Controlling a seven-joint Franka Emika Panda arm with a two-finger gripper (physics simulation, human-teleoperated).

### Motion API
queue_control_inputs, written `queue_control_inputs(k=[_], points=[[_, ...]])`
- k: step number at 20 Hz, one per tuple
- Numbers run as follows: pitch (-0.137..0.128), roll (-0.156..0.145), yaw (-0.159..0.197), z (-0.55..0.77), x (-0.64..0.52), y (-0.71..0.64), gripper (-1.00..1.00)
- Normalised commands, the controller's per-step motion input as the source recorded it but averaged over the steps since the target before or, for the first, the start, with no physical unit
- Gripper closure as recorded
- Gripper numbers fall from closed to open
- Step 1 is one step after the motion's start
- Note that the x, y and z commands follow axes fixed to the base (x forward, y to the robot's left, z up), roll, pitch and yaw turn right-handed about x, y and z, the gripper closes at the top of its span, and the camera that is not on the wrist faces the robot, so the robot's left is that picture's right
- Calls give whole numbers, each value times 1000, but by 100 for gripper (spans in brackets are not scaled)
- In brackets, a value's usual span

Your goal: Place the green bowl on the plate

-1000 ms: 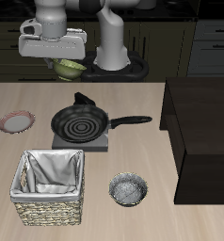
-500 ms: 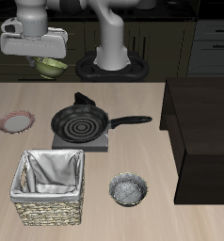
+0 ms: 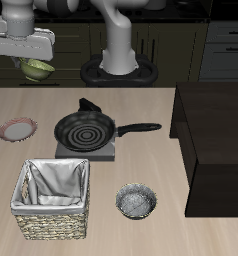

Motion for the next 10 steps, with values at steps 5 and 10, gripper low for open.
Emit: queue_control_inputs(k=[5,10], points=[[-27,-36,-14,107,-60,-241,100],[-8,-15,15,-102,36,-146,100]])
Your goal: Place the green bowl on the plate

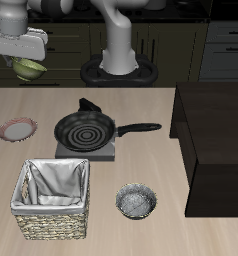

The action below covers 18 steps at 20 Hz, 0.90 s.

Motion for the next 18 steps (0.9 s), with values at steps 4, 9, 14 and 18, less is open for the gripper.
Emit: queue_control_inputs(k=[4,9,14,18], points=[[34,-31,15,-238,130,-131,100],[59,-36,14,-405,163,-152,100],[72,-40,3,-442,107,-104,100],[49,-6,18,-325,1,15,100]])
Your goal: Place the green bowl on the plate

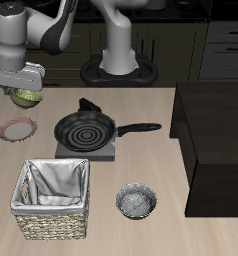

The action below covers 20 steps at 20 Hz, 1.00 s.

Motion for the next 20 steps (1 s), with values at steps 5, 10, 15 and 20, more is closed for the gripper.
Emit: queue_control_inputs(k=[5,10,15,20], points=[[27,-26,26,-265,85,-30,100],[43,-11,17,-261,28,-2,100],[82,-44,50,-402,35,-66,100],[68,-50,25,-191,10,-81,100]])
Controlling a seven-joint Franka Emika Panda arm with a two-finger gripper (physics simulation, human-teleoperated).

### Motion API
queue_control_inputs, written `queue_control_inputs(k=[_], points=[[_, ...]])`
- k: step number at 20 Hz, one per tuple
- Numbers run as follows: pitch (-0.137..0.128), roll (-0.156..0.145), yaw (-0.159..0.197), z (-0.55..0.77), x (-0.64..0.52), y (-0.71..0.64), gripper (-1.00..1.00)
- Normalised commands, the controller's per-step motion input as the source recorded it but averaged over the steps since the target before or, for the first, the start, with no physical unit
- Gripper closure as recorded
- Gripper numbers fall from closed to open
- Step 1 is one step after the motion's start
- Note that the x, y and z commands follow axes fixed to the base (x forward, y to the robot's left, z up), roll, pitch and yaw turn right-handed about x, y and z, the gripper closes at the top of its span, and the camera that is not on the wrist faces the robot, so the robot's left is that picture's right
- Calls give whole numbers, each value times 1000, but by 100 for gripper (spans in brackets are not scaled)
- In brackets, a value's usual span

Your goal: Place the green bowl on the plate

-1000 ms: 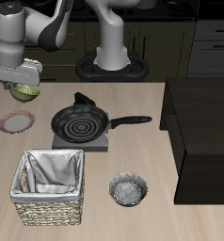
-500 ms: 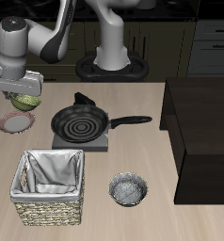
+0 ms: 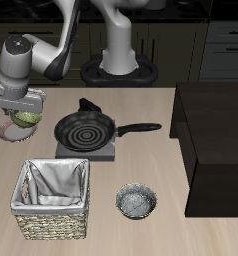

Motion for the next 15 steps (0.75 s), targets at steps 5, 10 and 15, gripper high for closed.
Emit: queue_control_inputs(k=[5,10,15], points=[[44,-41,9,-153,32,-26,-100],[1,12,-7,24,25,36,-100],[-30,38,-7,207,-12,220,-100]])
